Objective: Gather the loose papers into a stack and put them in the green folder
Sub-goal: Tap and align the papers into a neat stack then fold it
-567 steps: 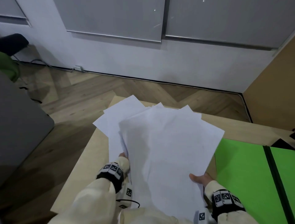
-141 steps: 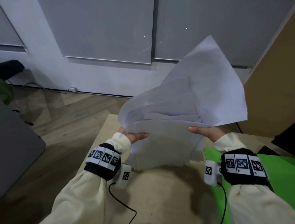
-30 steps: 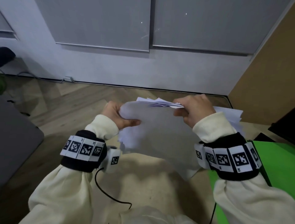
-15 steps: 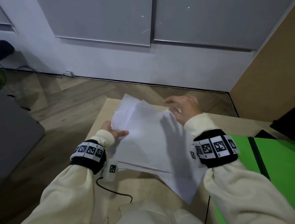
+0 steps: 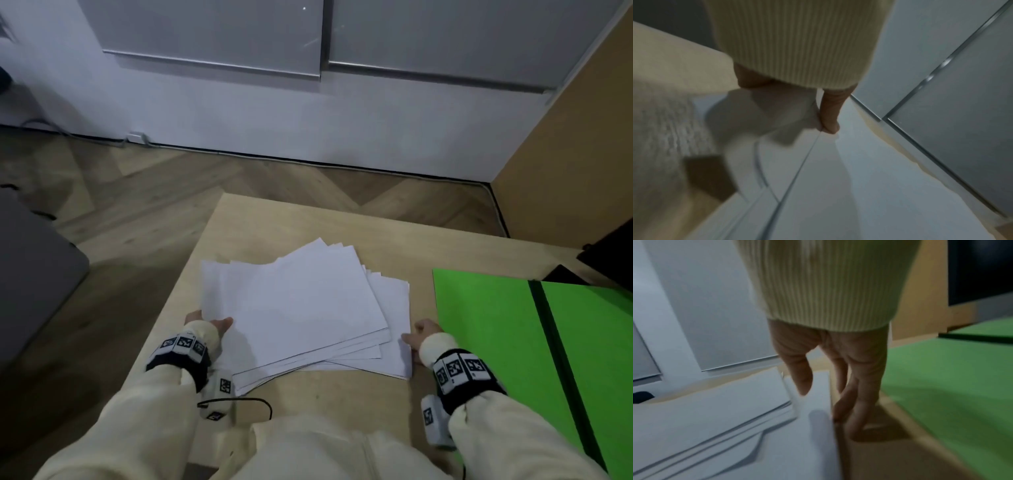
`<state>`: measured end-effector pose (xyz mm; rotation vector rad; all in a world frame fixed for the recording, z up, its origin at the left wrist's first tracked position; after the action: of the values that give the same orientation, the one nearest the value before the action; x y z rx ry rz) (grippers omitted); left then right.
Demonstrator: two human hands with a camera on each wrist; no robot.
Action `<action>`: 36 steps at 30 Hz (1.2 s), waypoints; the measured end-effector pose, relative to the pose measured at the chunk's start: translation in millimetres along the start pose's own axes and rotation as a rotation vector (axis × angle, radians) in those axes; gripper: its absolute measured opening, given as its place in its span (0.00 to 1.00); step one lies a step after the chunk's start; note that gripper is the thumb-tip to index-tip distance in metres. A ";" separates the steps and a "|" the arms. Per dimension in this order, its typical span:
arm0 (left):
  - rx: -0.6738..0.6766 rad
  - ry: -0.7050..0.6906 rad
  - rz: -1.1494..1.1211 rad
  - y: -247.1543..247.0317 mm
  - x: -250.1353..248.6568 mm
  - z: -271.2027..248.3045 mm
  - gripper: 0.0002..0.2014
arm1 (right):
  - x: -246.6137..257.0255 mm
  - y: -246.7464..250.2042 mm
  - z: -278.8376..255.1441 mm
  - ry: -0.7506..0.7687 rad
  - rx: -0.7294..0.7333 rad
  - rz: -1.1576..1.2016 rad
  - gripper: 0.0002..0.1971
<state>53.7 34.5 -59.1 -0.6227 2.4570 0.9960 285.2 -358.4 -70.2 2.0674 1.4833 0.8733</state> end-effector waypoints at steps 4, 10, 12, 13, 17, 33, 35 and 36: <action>-0.008 -0.020 -0.013 -2.1 -0.7 4.2 0.33 | 7.8 -5.6 6.4 -0.010 -0.056 0.215 0.22; 0.021 -0.026 0.014 1.9 0.4 12.6 0.31 | 3.6 -3.1 10.2 0.115 -0.149 0.270 0.10; 0.023 -0.038 0.053 4.9 1.2 14.4 0.31 | -1.6 2.6 9.7 0.116 -0.211 0.290 0.11; 0.029 -0.038 0.065 5.6 2.3 16.3 0.32 | -4.3 3.2 10.5 0.114 -0.215 0.291 0.13; 0.061 -0.038 0.131 5.9 6.0 13.7 0.38 | -4.9 -6.4 10.5 0.127 -0.157 0.294 0.15; 0.073 -0.174 0.109 -12.3 -9.9 5.9 0.33 | 31.1 -17.2 3.3 0.135 -0.118 0.488 0.26; 0.102 -0.235 0.067 -7.5 -15.4 4.6 0.32 | 22.4 -18.6 3.9 0.118 -0.048 0.559 0.36; 0.123 -0.265 0.046 -0.7 -19.0 5.0 0.31 | 17.4 -18.3 4.2 0.119 -0.011 0.577 0.39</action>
<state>70.6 42.4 -52.8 -0.3696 2.2855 0.8750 280.0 -335.9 -81.5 2.5170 0.9261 1.2233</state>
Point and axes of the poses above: each hand's wrist, its own z-axis towards the middle knuckle, its own y-axis out of the back of the hand, x = y × z, the point moved 6 cm from there along z, towards the middle knuckle, and after that the axes turned 3 degrees about x, right-handed, at the moved point
